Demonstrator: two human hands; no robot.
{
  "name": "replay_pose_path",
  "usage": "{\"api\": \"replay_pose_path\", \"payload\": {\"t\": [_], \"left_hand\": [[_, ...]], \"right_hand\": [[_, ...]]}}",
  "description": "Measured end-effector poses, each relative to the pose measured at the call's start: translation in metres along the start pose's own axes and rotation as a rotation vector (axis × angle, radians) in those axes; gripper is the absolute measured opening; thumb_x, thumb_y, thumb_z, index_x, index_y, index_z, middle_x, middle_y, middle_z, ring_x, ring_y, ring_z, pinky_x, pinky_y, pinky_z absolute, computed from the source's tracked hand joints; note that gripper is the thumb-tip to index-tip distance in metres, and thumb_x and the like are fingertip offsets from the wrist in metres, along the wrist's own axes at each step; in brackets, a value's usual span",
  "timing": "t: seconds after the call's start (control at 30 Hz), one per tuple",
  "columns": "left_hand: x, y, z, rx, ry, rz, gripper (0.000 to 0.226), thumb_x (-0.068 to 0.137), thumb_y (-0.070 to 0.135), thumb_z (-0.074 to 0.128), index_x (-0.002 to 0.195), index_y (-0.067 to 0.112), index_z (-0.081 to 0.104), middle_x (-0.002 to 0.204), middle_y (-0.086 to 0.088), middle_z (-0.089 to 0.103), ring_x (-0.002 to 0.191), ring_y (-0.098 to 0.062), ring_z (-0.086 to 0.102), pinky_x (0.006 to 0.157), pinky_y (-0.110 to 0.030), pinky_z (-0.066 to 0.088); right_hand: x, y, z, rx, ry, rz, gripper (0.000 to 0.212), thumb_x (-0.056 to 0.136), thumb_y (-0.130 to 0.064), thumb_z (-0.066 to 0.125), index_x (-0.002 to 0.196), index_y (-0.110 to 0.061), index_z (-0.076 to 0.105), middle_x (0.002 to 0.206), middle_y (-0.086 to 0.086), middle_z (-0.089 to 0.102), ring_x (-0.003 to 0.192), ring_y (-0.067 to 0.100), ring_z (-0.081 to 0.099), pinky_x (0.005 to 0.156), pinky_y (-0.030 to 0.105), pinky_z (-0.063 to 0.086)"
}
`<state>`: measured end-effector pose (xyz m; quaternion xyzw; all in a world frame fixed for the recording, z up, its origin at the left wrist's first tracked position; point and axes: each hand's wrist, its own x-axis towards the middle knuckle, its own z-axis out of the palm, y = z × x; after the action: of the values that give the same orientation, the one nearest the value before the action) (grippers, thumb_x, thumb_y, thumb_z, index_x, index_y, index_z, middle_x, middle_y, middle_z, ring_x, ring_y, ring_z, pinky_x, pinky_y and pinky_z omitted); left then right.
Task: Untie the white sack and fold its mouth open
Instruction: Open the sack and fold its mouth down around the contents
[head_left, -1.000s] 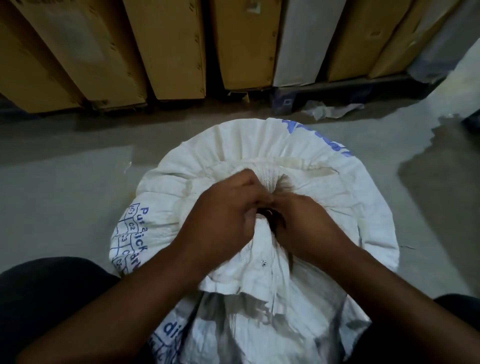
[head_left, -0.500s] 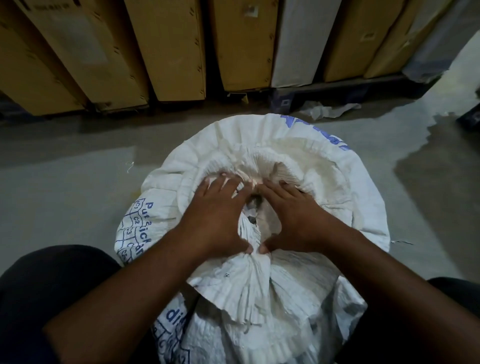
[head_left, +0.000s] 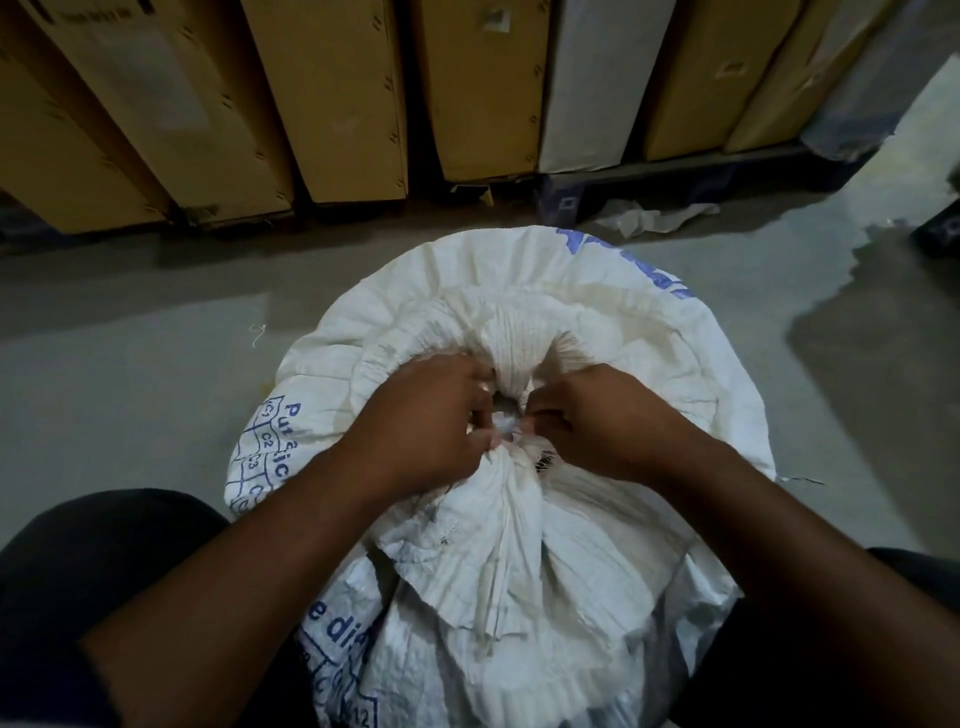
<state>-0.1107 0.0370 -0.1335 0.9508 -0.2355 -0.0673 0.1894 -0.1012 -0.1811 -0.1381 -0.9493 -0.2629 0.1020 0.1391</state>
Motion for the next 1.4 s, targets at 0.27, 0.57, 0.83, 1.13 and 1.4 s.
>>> {"api": "replay_pose_path", "payload": {"t": [0.27, 0.57, 0.83, 1.13, 1.4], "left_hand": [[-0.01, -0.018, -0.018, 0.31, -0.557, -0.265, 0.142, 0.056, 0.082, 0.081, 0.165, 0.038, 0.002, 0.175, 0.001, -0.014, 0.16, -0.027, -0.019, 0.128, -0.051, -0.012], [-0.003, -0.032, -0.034, 0.075, 0.044, -0.203, 0.062, 0.083, 0.074, 0.042, 0.121, 0.036, 0.073, 0.131, 0.007, 0.067, 0.128, -0.018, 0.055, 0.104, -0.037, 0.044], [0.001, 0.015, -0.009, -0.076, -0.055, 0.002, 0.056, 0.086, 0.045, 0.074, 0.139, 0.033, 0.06, 0.14, 0.006, 0.059, 0.129, -0.017, 0.056, 0.11, -0.04, 0.045], [-0.021, -0.02, -0.038, 0.176, -0.683, -0.306, 0.16, 0.052, 0.059, 0.099, 0.165, 0.034, -0.011, 0.175, 0.007, -0.011, 0.161, -0.02, -0.003, 0.126, -0.031, 0.005], [-0.023, -0.041, -0.05, -0.01, -0.194, -0.212, 0.094, 0.071, 0.077, 0.076, 0.15, 0.031, 0.051, 0.155, 0.012, 0.051, 0.141, -0.012, 0.048, 0.106, -0.023, 0.037]], "right_hand": [[-0.007, 0.004, -0.014, -0.08, -0.435, 0.198, 0.098, 0.081, -0.054, 0.079, 0.161, -0.043, 0.024, 0.15, 0.006, 0.058, 0.135, 0.027, 0.054, 0.103, 0.031, 0.041], [-0.016, 0.009, -0.037, -0.089, -0.417, 0.189, 0.048, 0.092, -0.05, 0.065, 0.139, -0.041, 0.059, 0.142, -0.009, 0.063, 0.132, 0.021, 0.058, 0.106, 0.033, 0.045], [-0.006, -0.003, -0.013, 0.354, 0.116, 0.081, 0.053, 0.081, -0.026, 0.08, 0.132, -0.031, 0.067, 0.125, -0.003, 0.072, 0.114, 0.014, 0.066, 0.1, 0.039, 0.051], [-0.013, 0.038, -0.02, -0.202, -0.568, 0.353, 0.142, 0.067, -0.075, 0.078, 0.163, -0.031, -0.016, 0.173, -0.005, -0.019, 0.16, 0.02, -0.016, 0.124, 0.065, -0.006], [-0.013, 0.023, -0.027, -0.028, -0.27, 0.135, 0.103, 0.078, -0.036, 0.086, 0.163, -0.032, 0.027, 0.168, -0.004, 0.03, 0.154, 0.018, 0.029, 0.123, 0.037, 0.022]]}}
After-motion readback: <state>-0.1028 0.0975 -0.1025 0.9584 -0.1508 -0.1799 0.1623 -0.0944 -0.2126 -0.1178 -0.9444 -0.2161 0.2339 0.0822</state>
